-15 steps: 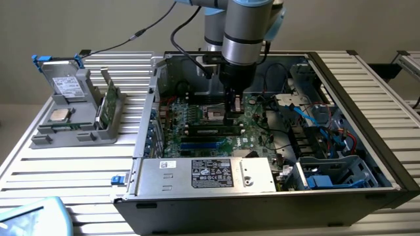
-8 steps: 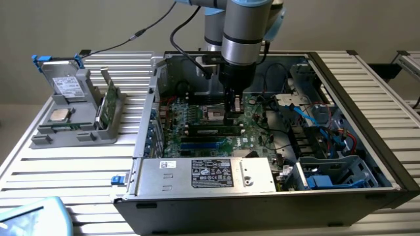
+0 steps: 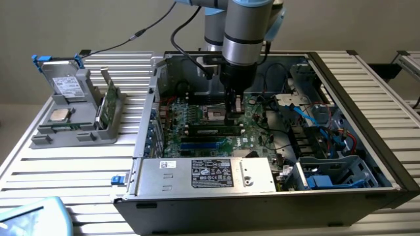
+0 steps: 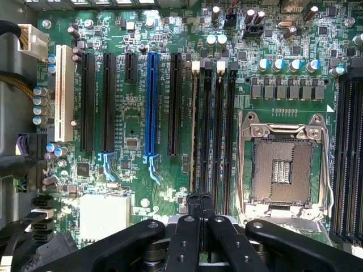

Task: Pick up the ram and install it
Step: 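Press down the ram until it locks into place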

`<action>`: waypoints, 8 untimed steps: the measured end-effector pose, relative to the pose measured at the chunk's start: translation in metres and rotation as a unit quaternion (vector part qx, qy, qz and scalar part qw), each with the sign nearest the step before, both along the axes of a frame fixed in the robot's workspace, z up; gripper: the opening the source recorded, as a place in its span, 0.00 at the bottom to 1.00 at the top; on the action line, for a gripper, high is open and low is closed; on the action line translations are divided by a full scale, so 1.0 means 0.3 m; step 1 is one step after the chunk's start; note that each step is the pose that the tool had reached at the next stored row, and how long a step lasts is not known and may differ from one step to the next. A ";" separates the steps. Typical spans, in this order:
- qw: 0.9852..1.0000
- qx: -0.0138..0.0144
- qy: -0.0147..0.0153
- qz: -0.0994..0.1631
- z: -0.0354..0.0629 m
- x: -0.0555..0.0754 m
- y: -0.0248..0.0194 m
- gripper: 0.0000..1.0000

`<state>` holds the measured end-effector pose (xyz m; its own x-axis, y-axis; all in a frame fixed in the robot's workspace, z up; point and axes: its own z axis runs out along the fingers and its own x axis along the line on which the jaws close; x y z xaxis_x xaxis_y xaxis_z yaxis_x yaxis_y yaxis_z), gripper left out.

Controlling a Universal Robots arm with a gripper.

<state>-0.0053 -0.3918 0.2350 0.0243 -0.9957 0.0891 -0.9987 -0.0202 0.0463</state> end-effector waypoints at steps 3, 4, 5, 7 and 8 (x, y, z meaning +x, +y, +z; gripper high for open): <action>1.000 0.000 0.000 0.000 -0.002 0.001 -0.002 0.11; 1.000 0.000 0.000 0.000 -0.003 0.001 -0.003 0.11; 1.000 0.000 0.000 0.000 -0.004 0.001 -0.003 0.11; 1.000 0.000 0.000 0.000 -0.005 0.001 -0.004 0.11; 1.000 0.000 0.000 0.000 -0.006 0.001 -0.004 0.11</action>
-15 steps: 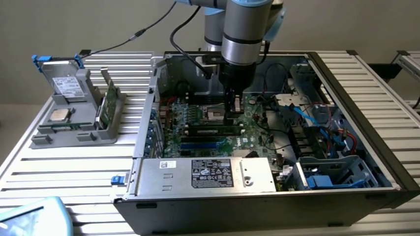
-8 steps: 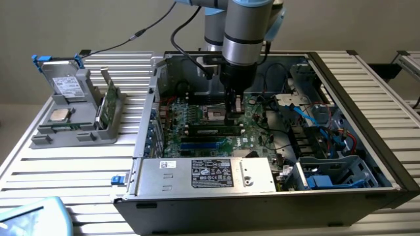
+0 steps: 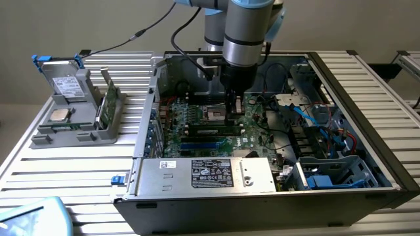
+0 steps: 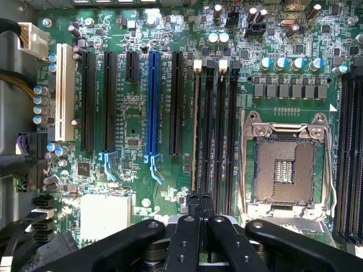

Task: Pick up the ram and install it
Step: 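Press down the ram until it locks into place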

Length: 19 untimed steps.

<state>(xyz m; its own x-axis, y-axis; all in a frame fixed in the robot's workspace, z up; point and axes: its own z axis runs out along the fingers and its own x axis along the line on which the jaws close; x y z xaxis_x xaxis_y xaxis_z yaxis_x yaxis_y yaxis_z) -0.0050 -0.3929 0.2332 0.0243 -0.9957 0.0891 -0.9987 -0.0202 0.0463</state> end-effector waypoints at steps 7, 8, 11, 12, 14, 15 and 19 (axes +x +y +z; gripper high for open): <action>1.000 0.000 0.000 0.000 -0.006 0.001 -0.003 0.11; 1.000 0.000 0.000 0.000 -0.006 0.001 -0.003 0.11; 1.000 0.000 0.000 0.000 -0.007 0.001 -0.003 0.11; 1.000 0.000 0.000 0.000 -0.008 0.001 -0.003 0.11; 1.000 0.000 0.000 0.000 -0.009 0.001 -0.003 0.11; 1.000 0.000 0.000 0.000 -0.009 0.001 -0.003 0.11; 1.000 0.000 0.000 0.000 -0.009 0.001 -0.003 0.11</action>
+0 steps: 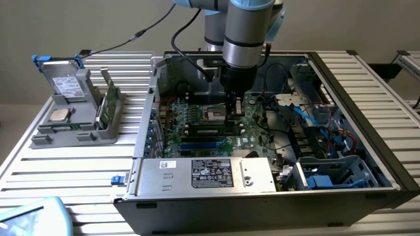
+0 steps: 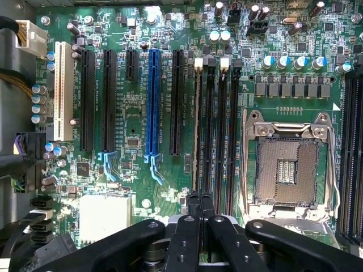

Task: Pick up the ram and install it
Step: 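Press down the ram until it locks into place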

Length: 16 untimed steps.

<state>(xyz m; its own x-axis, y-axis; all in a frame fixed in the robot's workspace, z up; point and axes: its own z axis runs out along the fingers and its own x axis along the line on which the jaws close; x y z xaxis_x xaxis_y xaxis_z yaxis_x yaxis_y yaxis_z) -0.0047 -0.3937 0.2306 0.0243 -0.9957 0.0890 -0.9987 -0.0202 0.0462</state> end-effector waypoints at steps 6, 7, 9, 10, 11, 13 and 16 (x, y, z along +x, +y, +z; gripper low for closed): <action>1.000 0.000 0.000 0.000 -0.003 0.000 0.000 0.11; 1.000 0.000 0.000 0.000 -0.003 0.000 0.000 0.11; 1.000 0.000 0.000 0.000 -0.005 0.000 0.000 0.11; 1.000 0.000 0.000 0.000 -0.006 0.000 0.000 0.11; 1.000 0.000 0.000 0.000 -0.006 0.000 0.000 0.11; 1.000 0.000 0.000 0.000 -0.007 0.000 0.000 0.11; 1.000 0.000 0.000 0.000 -0.009 0.000 0.000 0.11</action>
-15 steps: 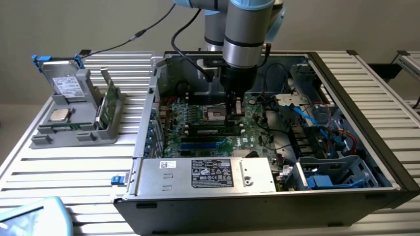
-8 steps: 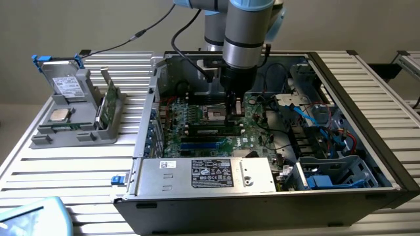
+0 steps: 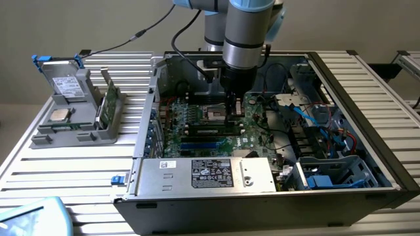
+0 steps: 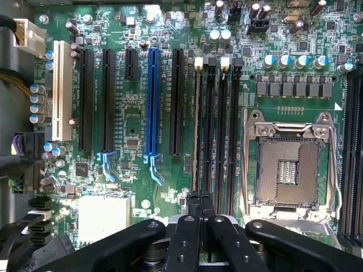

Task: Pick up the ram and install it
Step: 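Press down the ram until it locks into place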

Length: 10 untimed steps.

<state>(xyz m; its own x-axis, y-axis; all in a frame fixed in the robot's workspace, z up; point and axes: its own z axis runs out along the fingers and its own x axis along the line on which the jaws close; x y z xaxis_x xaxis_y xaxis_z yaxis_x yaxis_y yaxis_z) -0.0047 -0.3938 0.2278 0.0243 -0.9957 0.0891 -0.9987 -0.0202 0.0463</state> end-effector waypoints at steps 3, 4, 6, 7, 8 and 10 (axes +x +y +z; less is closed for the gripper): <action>1.000 0.000 0.000 0.000 -0.002 0.000 0.000 0.11; 1.000 0.000 0.000 0.000 -0.003 0.000 0.000 0.11; 1.000 0.000 0.000 0.000 -0.005 0.000 0.000 0.11; 1.000 0.000 0.000 0.000 -0.006 0.000 0.000 0.11; 1.000 0.000 0.000 0.000 -0.007 0.000 0.000 0.11; 1.000 0.000 0.000 0.000 -0.007 0.000 0.000 0.11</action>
<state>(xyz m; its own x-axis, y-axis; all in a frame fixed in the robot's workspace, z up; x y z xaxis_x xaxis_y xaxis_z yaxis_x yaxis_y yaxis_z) -0.0047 -0.3938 0.2257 0.0243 -0.9957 0.0893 -0.9987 -0.0202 0.0464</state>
